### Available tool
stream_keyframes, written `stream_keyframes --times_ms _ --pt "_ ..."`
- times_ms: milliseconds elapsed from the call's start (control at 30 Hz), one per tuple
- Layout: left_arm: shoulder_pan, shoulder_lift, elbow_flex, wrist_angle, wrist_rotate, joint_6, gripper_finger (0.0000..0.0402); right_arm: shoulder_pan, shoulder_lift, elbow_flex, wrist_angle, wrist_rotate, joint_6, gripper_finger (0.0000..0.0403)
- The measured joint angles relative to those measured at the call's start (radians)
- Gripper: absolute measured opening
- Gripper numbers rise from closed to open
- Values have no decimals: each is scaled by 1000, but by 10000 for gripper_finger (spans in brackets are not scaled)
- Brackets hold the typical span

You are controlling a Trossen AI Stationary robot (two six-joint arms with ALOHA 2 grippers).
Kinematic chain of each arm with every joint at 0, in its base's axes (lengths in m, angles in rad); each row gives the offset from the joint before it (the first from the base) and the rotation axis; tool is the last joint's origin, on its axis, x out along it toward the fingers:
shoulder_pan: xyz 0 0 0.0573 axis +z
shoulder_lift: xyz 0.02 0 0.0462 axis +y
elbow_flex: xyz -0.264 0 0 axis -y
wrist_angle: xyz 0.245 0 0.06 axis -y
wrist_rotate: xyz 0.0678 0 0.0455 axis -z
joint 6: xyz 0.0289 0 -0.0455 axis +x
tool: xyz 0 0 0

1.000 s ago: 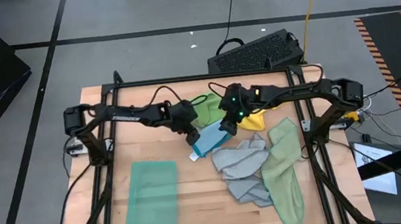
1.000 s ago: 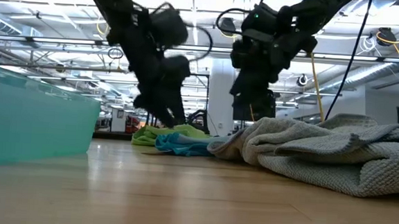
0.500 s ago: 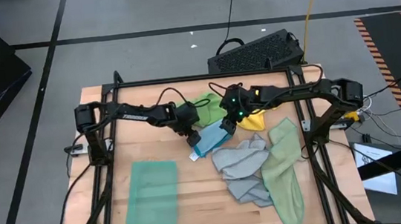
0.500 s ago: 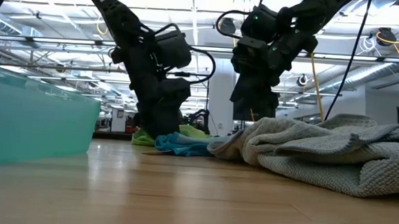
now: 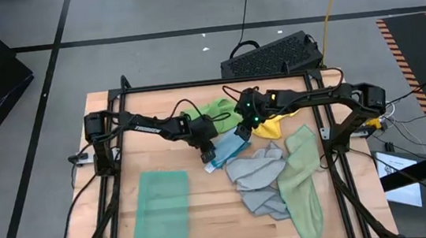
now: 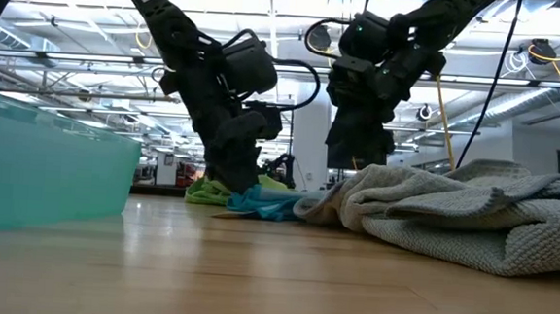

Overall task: Fold microfiber towels
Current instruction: Put the blue microfiber cloth into the green bin

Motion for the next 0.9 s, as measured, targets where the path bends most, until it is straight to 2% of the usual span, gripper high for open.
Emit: stream_keyframes --times_ms 67,167,233,367,533,700,900 --pt "-2 -8 0 -2 -3 2 15 -1 0 0 -15 10 26 161" --pt "-4 -43 -2 -31 -20 8 18 -1 0 0 -38 80 114 165" --pt "-6 -79 -9 -66 -50 13 11 -1 0 0 -28 80 129 175" --pt "-13 -148 -6 -78 -122 64 11 0 0 0 35 77 143 207" --pt "-24 -205 -7 -131 -152 159 9 0 0 13 173 81 144 254" --pt "-39 -266 -5 -189 -192 239 10 -3 0 13 229 112 12 283" --pt "-57 -341 -5 -247 -223 257 9 -3 0 13 268 93 -191 283"
